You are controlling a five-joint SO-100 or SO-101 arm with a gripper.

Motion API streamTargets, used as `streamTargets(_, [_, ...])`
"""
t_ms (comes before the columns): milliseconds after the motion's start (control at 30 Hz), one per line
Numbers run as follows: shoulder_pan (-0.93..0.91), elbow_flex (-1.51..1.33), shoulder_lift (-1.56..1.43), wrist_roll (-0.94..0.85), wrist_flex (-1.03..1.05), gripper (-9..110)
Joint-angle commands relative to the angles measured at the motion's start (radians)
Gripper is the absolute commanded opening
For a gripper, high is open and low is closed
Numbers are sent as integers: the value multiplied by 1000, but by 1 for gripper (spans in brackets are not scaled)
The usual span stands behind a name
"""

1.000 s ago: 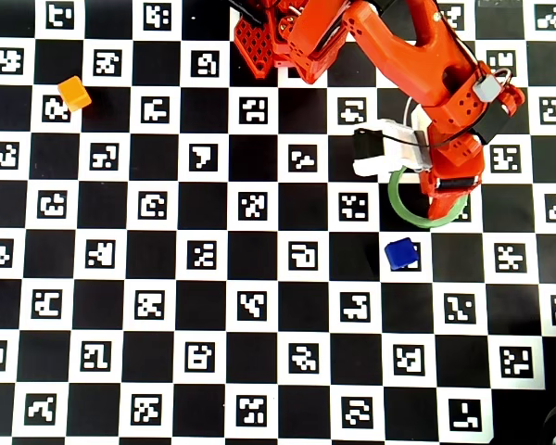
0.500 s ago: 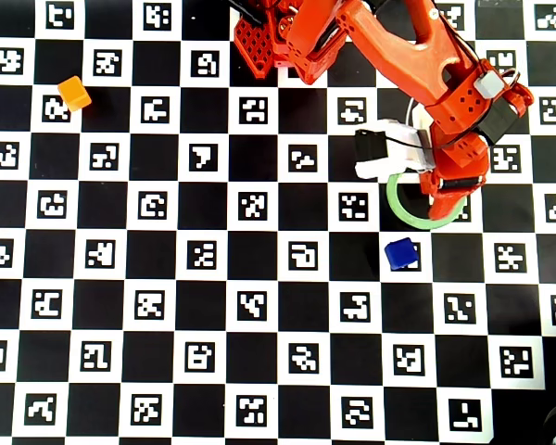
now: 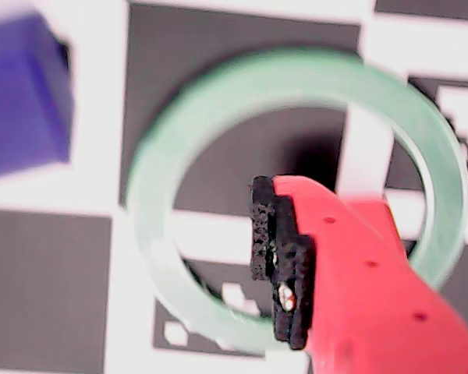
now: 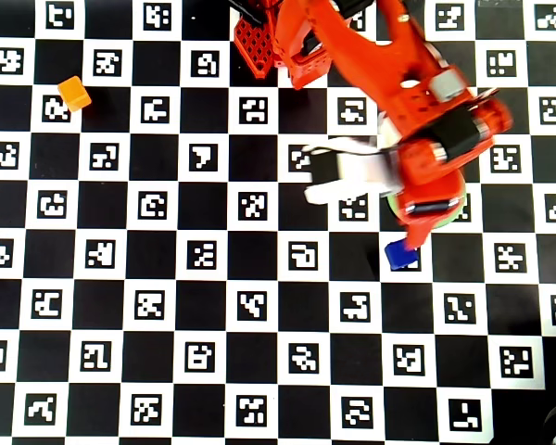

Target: Grab the red cube then put it in the green circle then put the blue cube on top and finally the orange cube on top

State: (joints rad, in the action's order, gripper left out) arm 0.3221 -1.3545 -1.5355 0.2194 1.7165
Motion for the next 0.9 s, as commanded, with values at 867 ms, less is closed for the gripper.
streamTargets(867, [101,308,66,190,51,38])
